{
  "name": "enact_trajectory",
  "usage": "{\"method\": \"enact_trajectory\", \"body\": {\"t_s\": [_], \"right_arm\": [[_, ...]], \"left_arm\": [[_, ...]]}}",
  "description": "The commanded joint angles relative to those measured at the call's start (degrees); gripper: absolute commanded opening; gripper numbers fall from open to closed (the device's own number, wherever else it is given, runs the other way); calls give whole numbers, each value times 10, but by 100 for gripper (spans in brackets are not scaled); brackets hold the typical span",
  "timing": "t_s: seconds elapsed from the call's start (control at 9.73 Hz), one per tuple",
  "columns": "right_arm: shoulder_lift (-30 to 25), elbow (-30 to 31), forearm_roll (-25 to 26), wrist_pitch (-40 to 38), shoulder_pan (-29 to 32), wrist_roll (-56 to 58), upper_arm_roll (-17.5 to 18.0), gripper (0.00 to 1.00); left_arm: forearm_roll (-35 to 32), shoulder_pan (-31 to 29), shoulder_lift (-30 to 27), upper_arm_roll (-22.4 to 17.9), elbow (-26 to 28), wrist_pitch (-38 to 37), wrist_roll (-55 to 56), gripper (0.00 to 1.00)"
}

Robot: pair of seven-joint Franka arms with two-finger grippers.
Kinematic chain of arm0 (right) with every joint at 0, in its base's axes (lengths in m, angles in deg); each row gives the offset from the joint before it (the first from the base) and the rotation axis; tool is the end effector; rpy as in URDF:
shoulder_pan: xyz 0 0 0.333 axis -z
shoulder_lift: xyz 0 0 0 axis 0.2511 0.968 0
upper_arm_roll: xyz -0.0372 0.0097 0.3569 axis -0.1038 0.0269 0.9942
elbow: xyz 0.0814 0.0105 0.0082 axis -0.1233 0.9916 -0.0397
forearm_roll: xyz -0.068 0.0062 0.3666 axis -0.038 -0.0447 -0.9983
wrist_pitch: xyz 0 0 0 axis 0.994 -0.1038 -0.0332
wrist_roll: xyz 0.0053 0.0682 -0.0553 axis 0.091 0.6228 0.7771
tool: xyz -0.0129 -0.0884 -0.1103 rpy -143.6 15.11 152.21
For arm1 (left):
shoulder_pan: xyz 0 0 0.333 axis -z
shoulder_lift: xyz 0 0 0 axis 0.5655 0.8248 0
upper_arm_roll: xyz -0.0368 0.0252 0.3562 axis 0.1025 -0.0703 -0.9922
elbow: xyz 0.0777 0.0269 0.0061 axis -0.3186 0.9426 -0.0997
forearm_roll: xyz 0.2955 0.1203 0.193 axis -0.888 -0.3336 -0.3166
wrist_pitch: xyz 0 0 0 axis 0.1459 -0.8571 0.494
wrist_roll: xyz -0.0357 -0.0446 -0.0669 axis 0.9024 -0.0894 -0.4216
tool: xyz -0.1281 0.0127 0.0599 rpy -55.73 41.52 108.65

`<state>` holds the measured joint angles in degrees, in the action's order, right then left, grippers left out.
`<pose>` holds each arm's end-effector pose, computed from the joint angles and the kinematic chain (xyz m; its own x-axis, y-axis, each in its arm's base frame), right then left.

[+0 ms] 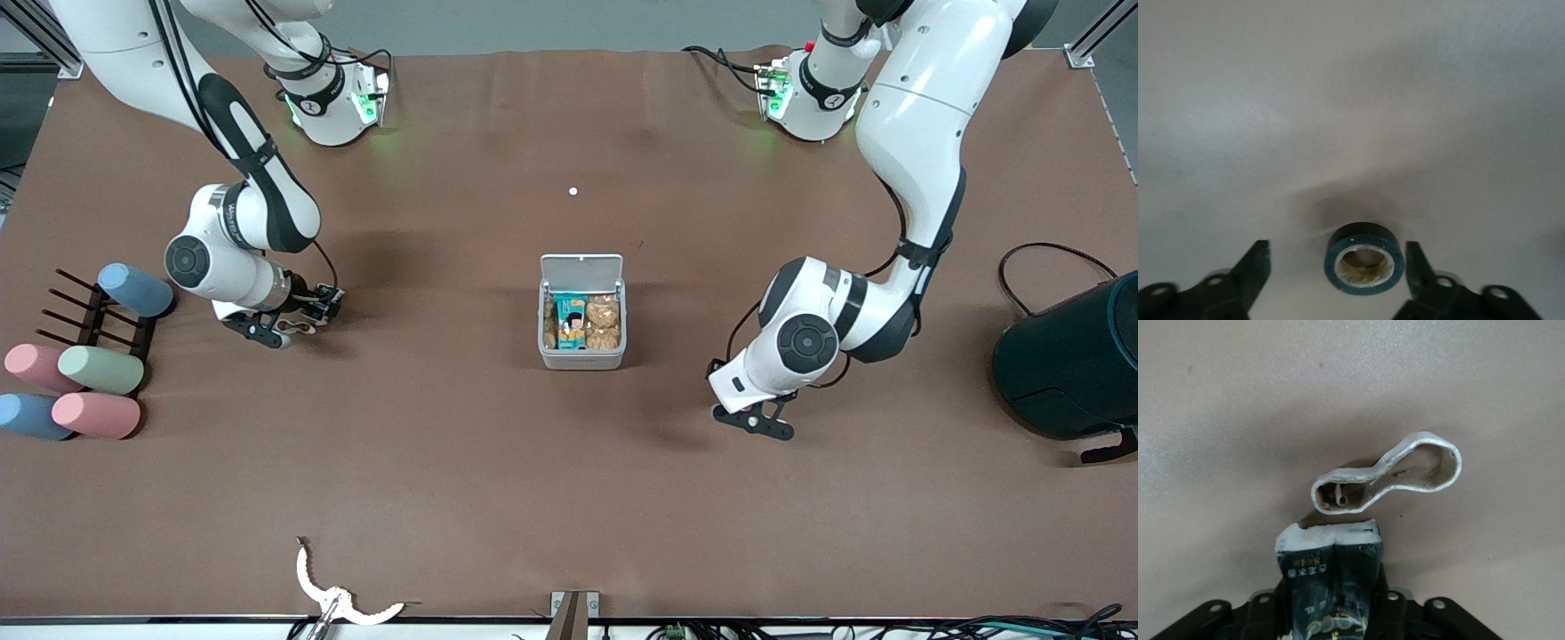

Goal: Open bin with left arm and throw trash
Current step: 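Grasp the tape roll with the left gripper while the right gripper lifts packet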

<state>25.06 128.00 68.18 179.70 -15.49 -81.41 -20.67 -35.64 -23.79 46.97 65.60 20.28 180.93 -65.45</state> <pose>0.4797 0.0195 0.1941 0.8877 -0.4058 -0.2176 -0.4159 -0.9094 -0.0005 0.6381 -0.2420 0.2113 0.9547 -0.2888 -0.0717 -0.2898 -0.9571 -0.0040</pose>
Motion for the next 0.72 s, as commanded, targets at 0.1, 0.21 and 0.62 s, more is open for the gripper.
{"method": "enact_trajectory", "body": {"t_s": [0.1, 0.21, 0.62], "right_arm": [[-25, -65, -13, -91, -25, -45, 6, 0], [-25, -146, -13, -174, -47, -83, 5, 0], [-1, -383, -15, -267, -185, -251, 5, 0]], "left_arm": [[-11, 7, -15, 1, 40, 30, 46, 100], [-11, 7, -15, 1, 63, 55, 48, 98], [-11, -5, -20, 3, 72, 55, 48, 1]]}}
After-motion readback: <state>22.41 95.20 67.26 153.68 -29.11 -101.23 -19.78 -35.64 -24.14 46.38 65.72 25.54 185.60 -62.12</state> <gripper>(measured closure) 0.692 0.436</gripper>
